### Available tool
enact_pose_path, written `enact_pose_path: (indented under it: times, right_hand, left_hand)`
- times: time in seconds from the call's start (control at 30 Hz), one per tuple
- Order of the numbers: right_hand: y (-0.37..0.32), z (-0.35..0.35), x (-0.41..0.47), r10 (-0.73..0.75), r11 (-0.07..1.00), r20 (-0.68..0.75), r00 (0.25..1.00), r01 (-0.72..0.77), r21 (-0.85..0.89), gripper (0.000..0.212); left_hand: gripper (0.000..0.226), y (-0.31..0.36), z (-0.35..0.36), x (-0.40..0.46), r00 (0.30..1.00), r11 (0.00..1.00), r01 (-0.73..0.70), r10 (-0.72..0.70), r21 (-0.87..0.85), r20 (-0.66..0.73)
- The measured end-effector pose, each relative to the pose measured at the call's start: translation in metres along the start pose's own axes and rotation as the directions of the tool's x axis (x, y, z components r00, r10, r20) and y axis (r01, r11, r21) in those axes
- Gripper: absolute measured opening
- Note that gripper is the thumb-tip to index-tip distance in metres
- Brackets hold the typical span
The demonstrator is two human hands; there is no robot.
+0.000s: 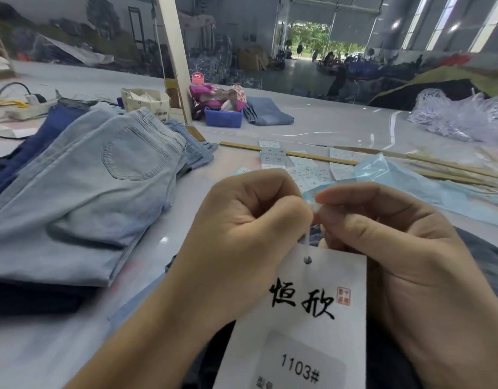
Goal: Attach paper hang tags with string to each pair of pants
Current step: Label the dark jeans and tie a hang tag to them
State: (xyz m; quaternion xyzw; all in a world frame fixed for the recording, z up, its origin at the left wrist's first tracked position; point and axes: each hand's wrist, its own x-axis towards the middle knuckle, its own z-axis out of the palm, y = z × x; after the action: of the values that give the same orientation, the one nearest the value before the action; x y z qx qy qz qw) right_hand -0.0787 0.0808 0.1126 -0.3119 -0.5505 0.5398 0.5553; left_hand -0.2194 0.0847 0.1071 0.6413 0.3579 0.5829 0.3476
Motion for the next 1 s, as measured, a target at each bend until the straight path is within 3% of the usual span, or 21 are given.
enact_pose_path:
  times: [0.2, 0.33, 0.7, 1.0]
  right_hand:
    - [-0.001, -0.004, -0.001, 0.020, 1.000, 0.020, 1.000, -0.020, 0.022, 0.027]
    - [-0.001, -0.003, -0.003, 0.028, 1.000, 0.025, 0.999, -0.028, -0.006, 0.011]
    - [-0.001, -0.002, -0.003, 0.021, 1.000, 0.012, 1.000, -0.021, -0.012, 0.010]
    - [0.001, -0.003, -0.003, 0.012, 0.999, -0.003, 1.000, -0.012, -0.031, 0.009]
  left_hand:
    - [0.019, -0.002, -0.005, 0.003, 0.996, 0.989, 0.076, -0.080, -0.127, -0.028]
    - [0.019, -0.002, -0.001, -0.002, 0.999, 1.000, 0.005, -0.004, -0.024, 0.052]
    - [0.018, -0.003, 0.002, -0.004, 0.999, 1.000, 0.025, -0.025, -0.014, -0.027]
    - [0.022, 0.001, 0.004, -0.008, 0.999, 0.993, -0.019, 0.023, 0.113, -0.036]
